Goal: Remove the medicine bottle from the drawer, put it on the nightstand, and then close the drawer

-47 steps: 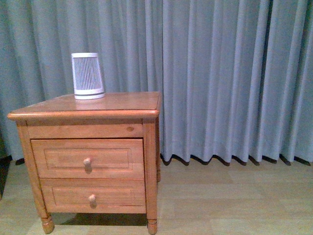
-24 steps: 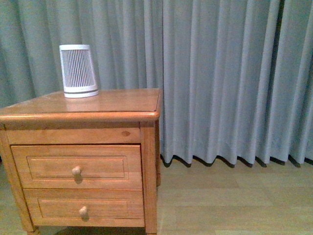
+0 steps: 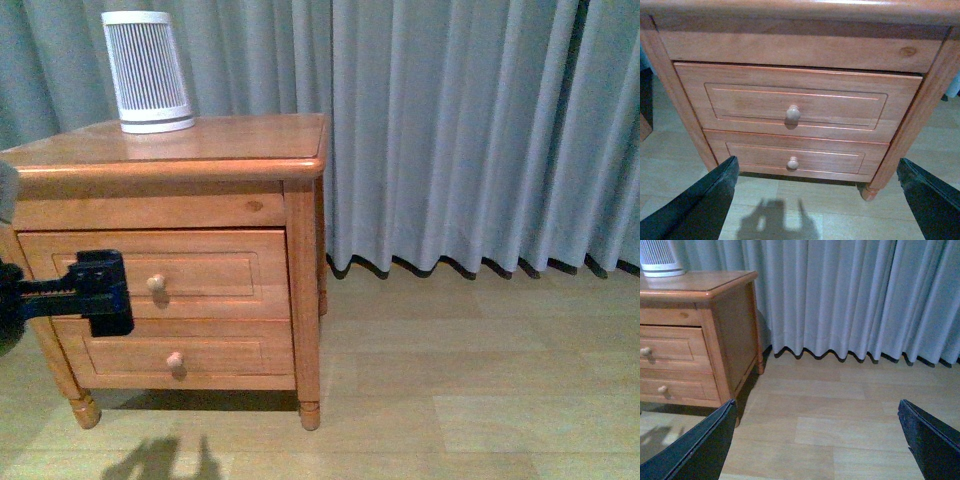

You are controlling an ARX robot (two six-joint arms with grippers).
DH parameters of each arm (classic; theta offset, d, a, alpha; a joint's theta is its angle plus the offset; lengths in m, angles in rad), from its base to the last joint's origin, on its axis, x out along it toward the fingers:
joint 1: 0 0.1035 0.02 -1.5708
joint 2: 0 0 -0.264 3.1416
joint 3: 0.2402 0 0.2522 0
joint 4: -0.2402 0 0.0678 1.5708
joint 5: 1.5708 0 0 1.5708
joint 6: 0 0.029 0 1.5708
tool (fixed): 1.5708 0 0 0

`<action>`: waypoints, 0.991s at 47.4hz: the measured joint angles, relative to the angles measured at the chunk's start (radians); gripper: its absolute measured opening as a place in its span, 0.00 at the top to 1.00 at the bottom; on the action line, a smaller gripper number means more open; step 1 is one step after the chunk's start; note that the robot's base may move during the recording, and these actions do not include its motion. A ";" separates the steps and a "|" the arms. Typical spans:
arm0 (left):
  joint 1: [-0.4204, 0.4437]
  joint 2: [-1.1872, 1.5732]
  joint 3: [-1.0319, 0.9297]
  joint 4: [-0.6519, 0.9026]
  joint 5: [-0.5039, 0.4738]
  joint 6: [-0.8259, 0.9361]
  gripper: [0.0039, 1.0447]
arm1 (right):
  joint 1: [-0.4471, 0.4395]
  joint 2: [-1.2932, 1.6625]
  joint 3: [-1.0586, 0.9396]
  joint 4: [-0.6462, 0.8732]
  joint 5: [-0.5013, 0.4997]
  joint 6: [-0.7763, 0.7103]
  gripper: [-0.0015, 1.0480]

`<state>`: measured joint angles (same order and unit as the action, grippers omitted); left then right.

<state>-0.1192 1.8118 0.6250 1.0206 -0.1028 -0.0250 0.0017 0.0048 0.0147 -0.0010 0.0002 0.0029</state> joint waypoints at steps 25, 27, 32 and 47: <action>0.034 0.532 0.599 -0.134 0.058 0.061 0.06 | 0.000 0.000 0.000 0.000 0.000 0.000 0.07; 0.038 0.549 0.632 -0.155 0.063 0.056 0.06 | 0.000 0.000 0.000 0.000 0.000 0.000 0.07; 0.049 0.582 0.703 -0.200 0.080 0.045 0.06 | 0.000 0.000 0.000 0.000 0.000 0.000 0.07; 0.071 0.677 0.841 -0.280 0.119 0.027 0.06 | 0.000 0.000 0.000 0.000 0.000 0.000 0.07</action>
<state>-0.0486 2.4886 1.4662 0.7406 0.0162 0.0021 0.0017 0.0048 0.0147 -0.0010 0.0002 0.0029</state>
